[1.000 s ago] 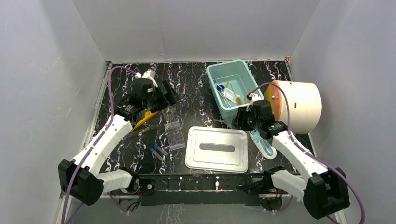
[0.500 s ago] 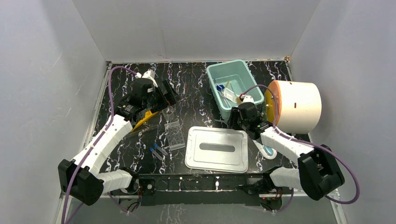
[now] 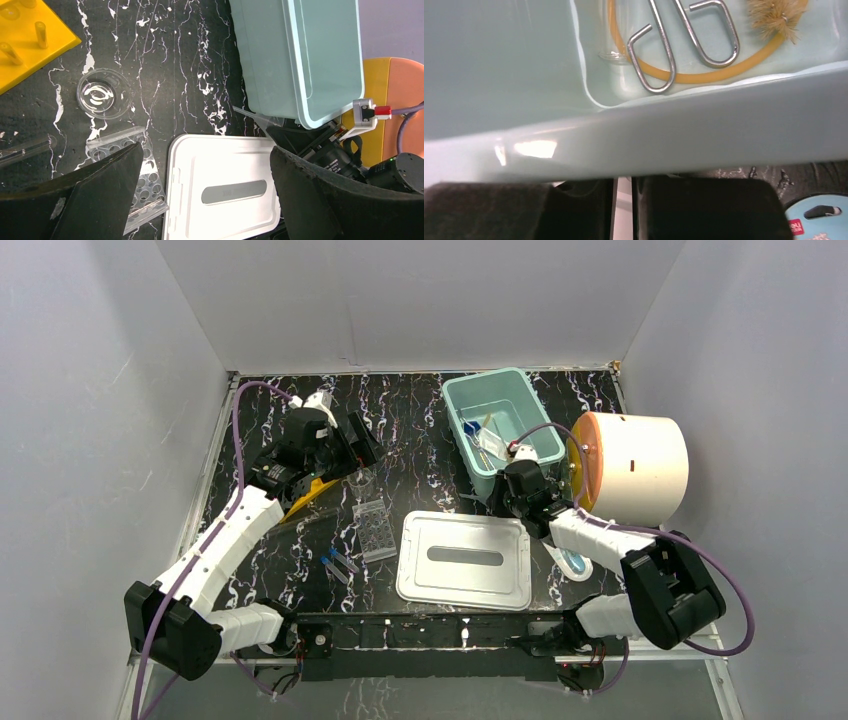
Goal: Organize the chemistry lab equipment
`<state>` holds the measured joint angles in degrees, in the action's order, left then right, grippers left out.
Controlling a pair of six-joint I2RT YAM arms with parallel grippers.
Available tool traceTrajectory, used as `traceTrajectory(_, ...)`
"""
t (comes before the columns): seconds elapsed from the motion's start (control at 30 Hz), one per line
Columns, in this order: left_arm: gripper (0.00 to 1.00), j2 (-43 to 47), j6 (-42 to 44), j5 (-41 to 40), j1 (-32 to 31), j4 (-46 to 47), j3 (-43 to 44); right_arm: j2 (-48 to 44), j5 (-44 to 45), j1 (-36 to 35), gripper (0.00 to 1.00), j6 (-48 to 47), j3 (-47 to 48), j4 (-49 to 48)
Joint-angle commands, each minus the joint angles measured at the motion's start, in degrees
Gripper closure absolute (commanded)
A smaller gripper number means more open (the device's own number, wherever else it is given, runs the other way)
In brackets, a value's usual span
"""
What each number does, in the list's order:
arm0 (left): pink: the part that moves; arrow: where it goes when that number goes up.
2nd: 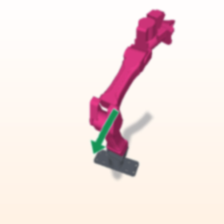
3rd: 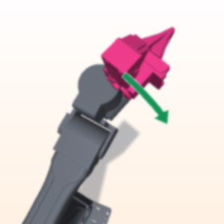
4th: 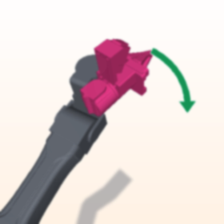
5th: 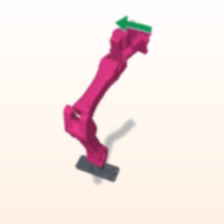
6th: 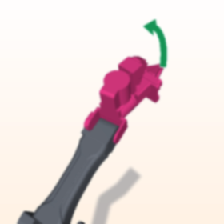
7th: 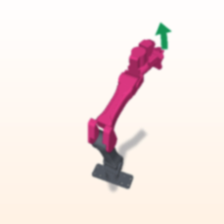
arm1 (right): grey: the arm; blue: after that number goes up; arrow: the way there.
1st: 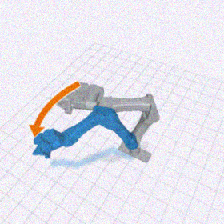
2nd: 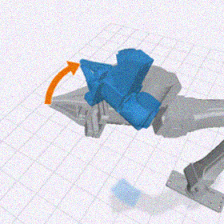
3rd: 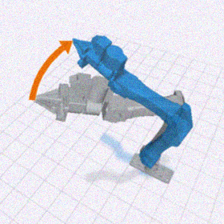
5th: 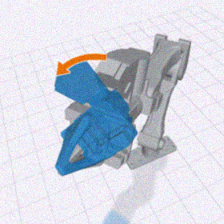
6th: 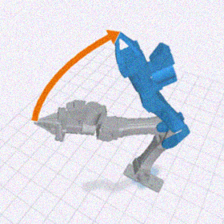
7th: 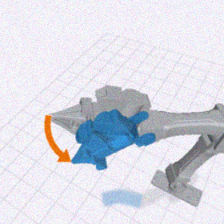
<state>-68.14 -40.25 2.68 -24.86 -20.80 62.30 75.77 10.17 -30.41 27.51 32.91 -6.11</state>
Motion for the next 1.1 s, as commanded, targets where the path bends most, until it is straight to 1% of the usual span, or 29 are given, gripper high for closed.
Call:
traceTrajectory(0.0, 0.02, 1.4, 1.1, -1.0, 0.3, -0.8, 1.2, -0.3, -2.2, -0.2, 0.85, -2.5, 0.5, -3.4)
traceTrajectory(0.07, 0.02, 1.4, 1.0, -1.0, 0.3, -0.8, 1.0, -1.0, -4.0, -0.1, 0.91, -3.6, 0.2, -3.0)
traceTrajectory(0.2, 0.02, 1.4, 0.5, -0.6, 0.3, -0.8, 0.3, -3.7, -8.8, -0.2, 0.97, -5.9, 0.6, -0.8)
traceTrajectory(0.57, 0.02, 1.0, -3.7, 3.0, 0.3, 1.2, -3.3, -10.3, -27.8, -0.2, 1.00, -11.0, 7.9, 13.6)
traceTrajectory(0.67, 0.02, 1.1, -4.2, 4.1, 0.3, 2.1, -4.0, -10.9, -31.9, -0.1, 1.00, -10.2, 11.3, 16.0)
traceTrajectory(0.77, 0.02, 1.2, -4.4, 4.6, 0.3, 2.7, -4.1, -10.2, -35.6, -0.1, 1.00, -8.4, 17.0, 19.9)
traceTrajectory(0.83, 0.02, 1.6, -4.9, 4.4, 0.3, 3.1, -4.5, -10.0, -36.7, -0.1, 1.00, -7.3, 20.1, 20.9)
traceTrajectory(0.93, 0.02, 2.1, -5.3, 4.4, 0.3, 4.2, -4.9, -9.2, -35.7, -0.1, 1.00, -6.9, 24.5, 21.3)
traceTrajectory(1.0, 0.02, 2.5, -5.3, 5.2, 0.3, 5.5, -5.3, -7.9, -33.7, -0.1, 1.00, -7.0, 27.8, 21.9)
traceTrajectory(1.07, 0.02, 3.6, -5.2, 8.3, 0.3, 9.1, -6.6, -6.3, -29.8, 0.0, 1.00, -6.8, 31.5, 22.7)
